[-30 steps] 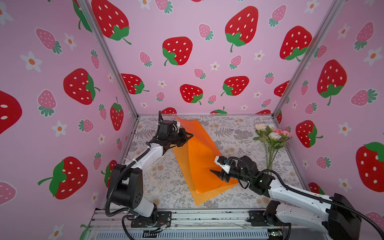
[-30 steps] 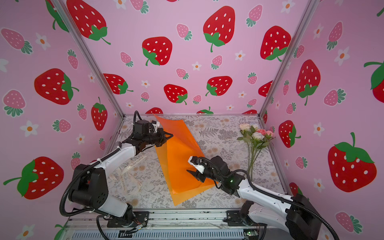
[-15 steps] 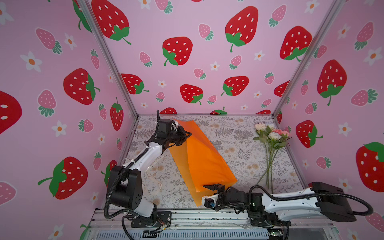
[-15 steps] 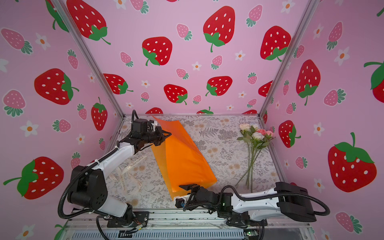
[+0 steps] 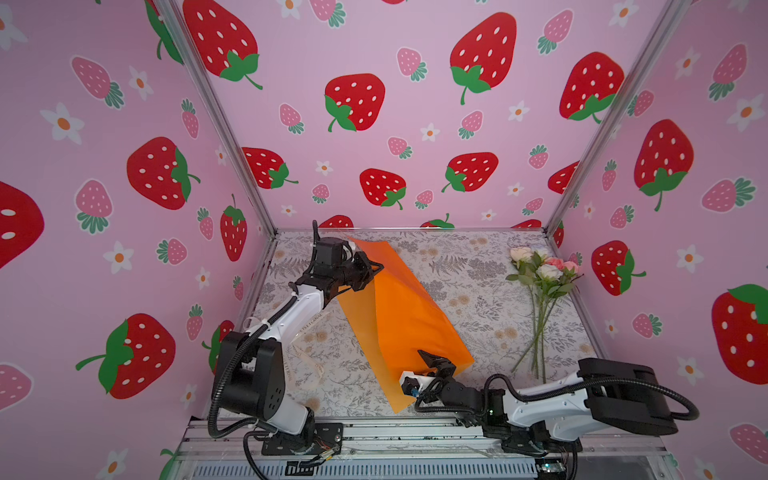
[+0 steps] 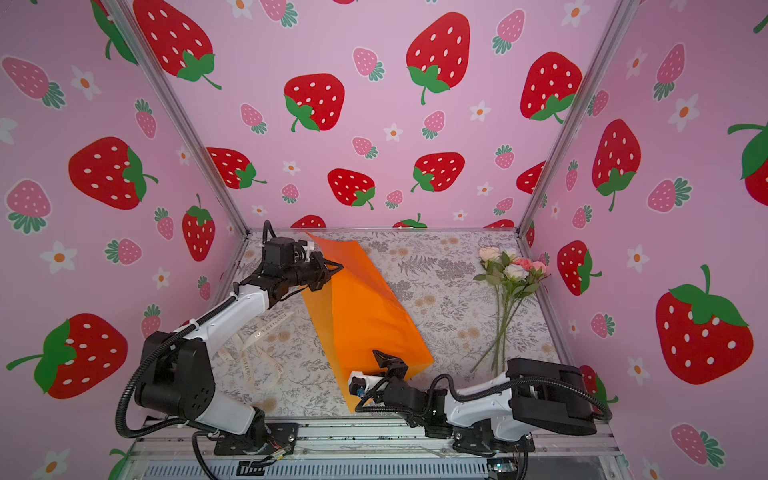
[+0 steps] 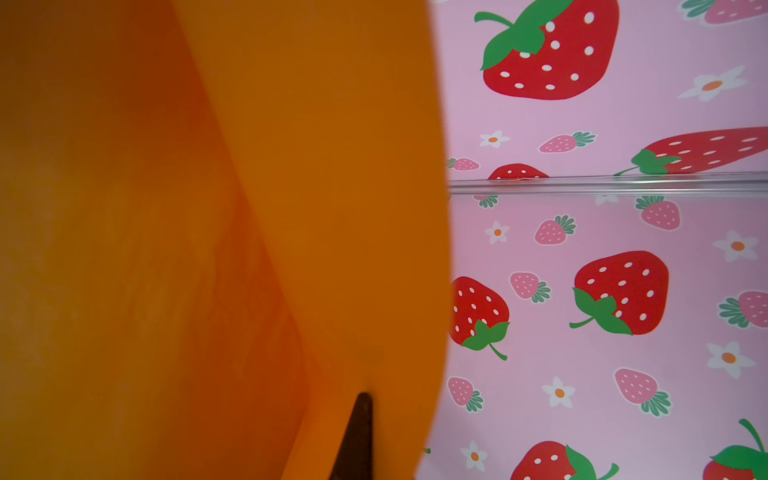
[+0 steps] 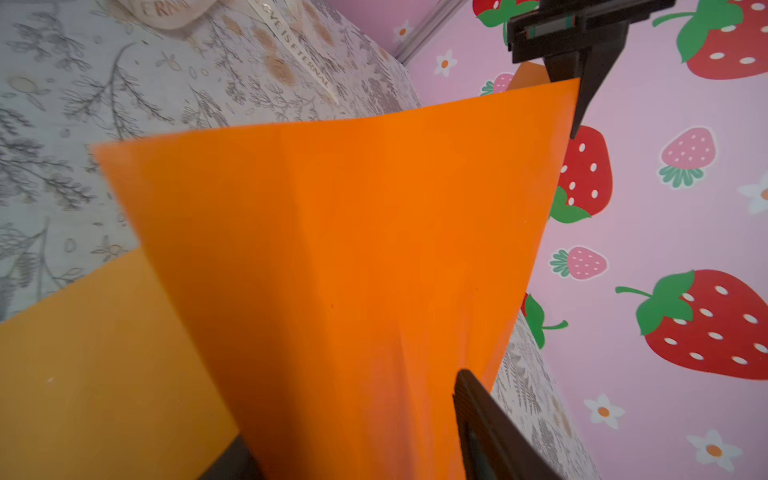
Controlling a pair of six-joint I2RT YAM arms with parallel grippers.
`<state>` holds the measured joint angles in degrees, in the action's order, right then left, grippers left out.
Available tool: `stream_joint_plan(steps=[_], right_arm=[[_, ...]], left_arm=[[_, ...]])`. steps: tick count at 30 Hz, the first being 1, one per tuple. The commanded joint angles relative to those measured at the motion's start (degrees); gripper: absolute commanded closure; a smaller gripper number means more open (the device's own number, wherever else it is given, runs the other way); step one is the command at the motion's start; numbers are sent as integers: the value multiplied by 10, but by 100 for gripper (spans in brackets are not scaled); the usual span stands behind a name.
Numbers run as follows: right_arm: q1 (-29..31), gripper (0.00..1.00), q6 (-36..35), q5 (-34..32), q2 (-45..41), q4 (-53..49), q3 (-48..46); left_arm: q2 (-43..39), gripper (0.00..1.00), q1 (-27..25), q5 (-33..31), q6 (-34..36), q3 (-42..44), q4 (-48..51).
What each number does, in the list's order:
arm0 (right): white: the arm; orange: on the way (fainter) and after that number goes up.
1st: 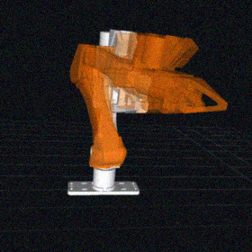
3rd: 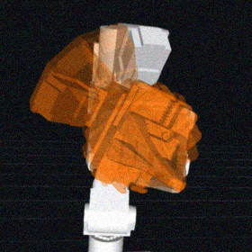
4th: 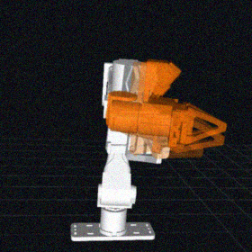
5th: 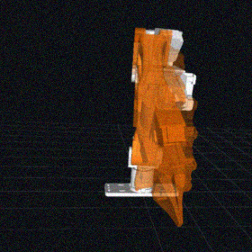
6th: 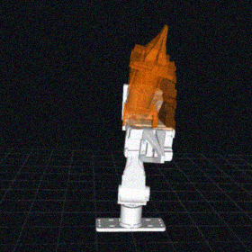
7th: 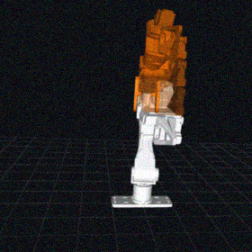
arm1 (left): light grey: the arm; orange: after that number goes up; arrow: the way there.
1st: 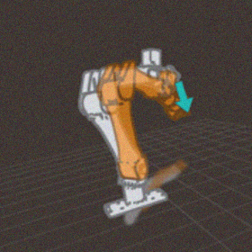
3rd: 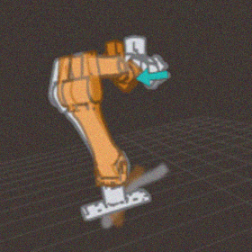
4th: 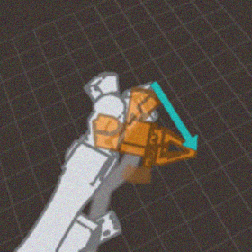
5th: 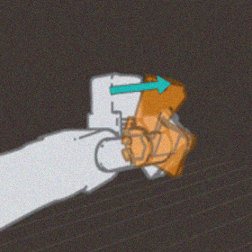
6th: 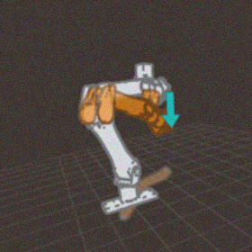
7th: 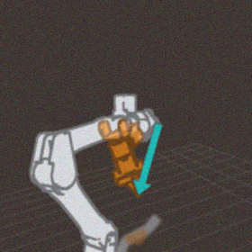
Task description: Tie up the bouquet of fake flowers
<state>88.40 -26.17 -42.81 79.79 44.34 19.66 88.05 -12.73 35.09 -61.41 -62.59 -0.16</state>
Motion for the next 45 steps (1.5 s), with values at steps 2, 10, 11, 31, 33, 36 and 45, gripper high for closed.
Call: stream_joint_plan(steps=[2, 10, 11, 31, 33, 36, 45], right_arm=[[-7, 54, 23, -58, -13, 63, 11], [-50, 97, 61, -66, -81, 52, 15], [-62, 100, 74, -53, -95, 39, 17], [-443, 100, 498, 251, -249, -56, 20], [-461, 100, 518, 268, -250, -51, 15], [-476, 100, 534, 279, -251, -54, 14], [-509, 100, 597, 299, -256, -60, 8]], left_arm=[[-19, 92, 3, 4, -10, 4, -12], [-17, 75, 3, 0, 29, -14, 34], [-21, 69, 4, -4, 44, -19, 53], [-184, 33, -50, -95, 211, 129, 46], [-168, 37, -75, -103, 224, 130, 51], [-146, 45, -113, -114, 228, 142, 30], [-16, 55, -161, -122, 225, 132, 1]])
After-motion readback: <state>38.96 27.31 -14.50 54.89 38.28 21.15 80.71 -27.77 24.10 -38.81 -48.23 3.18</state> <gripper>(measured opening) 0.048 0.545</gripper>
